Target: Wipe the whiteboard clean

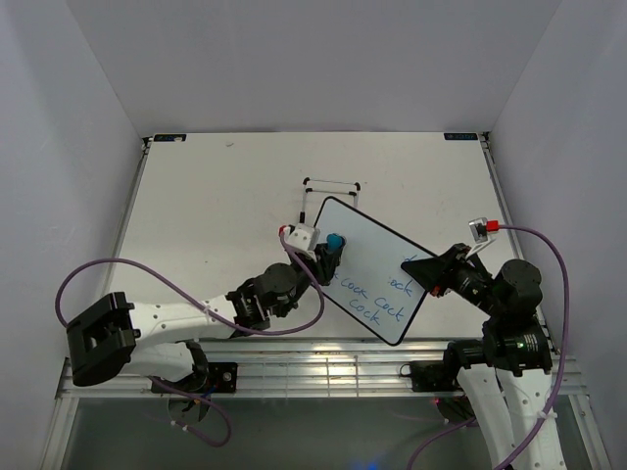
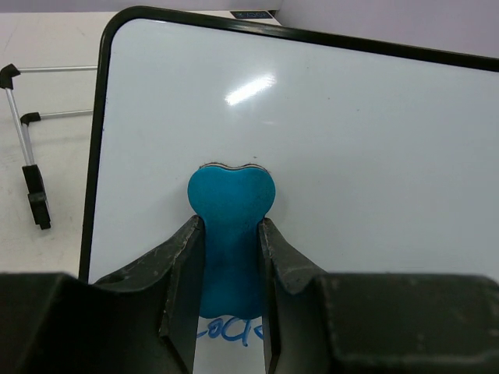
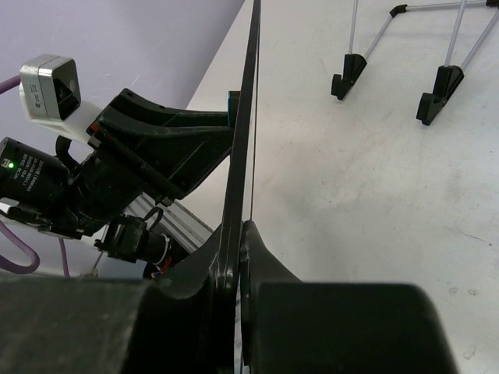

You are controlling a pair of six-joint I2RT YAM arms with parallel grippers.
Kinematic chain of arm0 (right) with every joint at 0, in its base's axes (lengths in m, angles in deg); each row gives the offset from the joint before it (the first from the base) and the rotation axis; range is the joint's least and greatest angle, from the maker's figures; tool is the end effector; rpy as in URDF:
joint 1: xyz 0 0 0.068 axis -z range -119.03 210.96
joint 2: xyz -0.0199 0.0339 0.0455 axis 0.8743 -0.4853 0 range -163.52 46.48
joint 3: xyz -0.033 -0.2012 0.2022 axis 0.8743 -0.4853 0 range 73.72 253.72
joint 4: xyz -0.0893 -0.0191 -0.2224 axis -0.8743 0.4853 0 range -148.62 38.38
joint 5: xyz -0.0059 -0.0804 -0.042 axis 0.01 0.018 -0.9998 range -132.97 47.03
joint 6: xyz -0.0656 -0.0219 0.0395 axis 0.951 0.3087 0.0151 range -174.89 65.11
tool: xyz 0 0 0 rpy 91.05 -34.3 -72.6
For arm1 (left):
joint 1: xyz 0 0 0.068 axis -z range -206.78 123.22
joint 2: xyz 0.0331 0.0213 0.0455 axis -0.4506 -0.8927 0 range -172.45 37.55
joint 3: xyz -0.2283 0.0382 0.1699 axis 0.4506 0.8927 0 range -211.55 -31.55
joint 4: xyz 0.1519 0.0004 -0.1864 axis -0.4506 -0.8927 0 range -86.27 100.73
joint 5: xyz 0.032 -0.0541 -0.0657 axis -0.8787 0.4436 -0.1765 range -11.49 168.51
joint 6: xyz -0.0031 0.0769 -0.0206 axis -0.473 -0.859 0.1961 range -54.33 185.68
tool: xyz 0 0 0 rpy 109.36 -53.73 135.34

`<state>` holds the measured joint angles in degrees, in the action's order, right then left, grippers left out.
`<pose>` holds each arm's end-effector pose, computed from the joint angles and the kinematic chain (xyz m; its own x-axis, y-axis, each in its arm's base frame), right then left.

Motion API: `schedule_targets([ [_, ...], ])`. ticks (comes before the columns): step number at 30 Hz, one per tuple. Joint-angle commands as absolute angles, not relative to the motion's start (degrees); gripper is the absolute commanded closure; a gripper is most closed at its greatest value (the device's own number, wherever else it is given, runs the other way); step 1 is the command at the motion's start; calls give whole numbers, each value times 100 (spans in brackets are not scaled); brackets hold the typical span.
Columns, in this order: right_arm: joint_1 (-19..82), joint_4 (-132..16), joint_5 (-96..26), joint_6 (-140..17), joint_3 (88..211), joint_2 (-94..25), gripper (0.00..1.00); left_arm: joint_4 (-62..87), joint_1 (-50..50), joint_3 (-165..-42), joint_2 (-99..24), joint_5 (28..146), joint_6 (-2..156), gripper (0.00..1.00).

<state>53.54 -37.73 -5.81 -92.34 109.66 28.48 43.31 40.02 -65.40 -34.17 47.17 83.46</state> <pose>0.0705 0.0510 0.3186 -0.4670 0.4277 -0.7739 -0.5256 0.5695 0.6319 0.1420 -0.2405 0.2768 -0.2120 -0.1674 -0.9628 0.5422 0.7996 -0.2584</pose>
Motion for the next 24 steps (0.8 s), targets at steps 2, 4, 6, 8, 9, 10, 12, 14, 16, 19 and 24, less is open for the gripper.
schedule_targets([
  [2, 5218, -5440, 827, -10165, 11538, 3005, 92, 4044, 4177, -6705, -3399, 5696, 8194, 93],
  [4, 5209, -5501, 827, -10173, 11363, 3048, 92, 3939, 4343, -7012, -3460, 5680, 8028, 93],
  [6, 5209, -5501, 844, -10139, 11301, 3084, 92, 3518, 4388, -7293, -3600, 5304, 8018, 92],
  [8, 5209, -5405, 905, -9963, 11336, 3075, 92, 2984, 4309, -7698, -3837, 4716, 8035, 92],
  [9, 5209, -5274, 923, -9893, 11371, 3075, 92, 2780, 3970, -7795, -3908, 4608, 8131, 92],
  [10, 5209, -5203, 958, -9770, 11449, 3066, 92, 2587, 3722, -7900, -3926, 4781, 8271, 92],
  [12, 5209, -5132, 1011, -9690, 11511, 3075, 92, 2426, 3213, -7831, -3830, 5247, 8658, 92],
  [14, 5200, -5123, 1046, -9681, 11547, 3093, 92, 2461, 2833, -7743, -3768, 5381, 8607, 92],
  [16, 5191, -5141, 1055, -9690, 11556, 3075, 92, 2444, 2718, -7778, -3777, 5363, 8545, 92],
  [19, 5191, -5281, 1073, -9769, 11521, 3075, 92, 2444, 2692, -7743, -3786, 5459, 8598, 92],
  [24, 5191, -5106, 547, -9796, 11503, 3110, 92, 2794, 2770, -7166, -3559, 6066, 8861, 96],
])
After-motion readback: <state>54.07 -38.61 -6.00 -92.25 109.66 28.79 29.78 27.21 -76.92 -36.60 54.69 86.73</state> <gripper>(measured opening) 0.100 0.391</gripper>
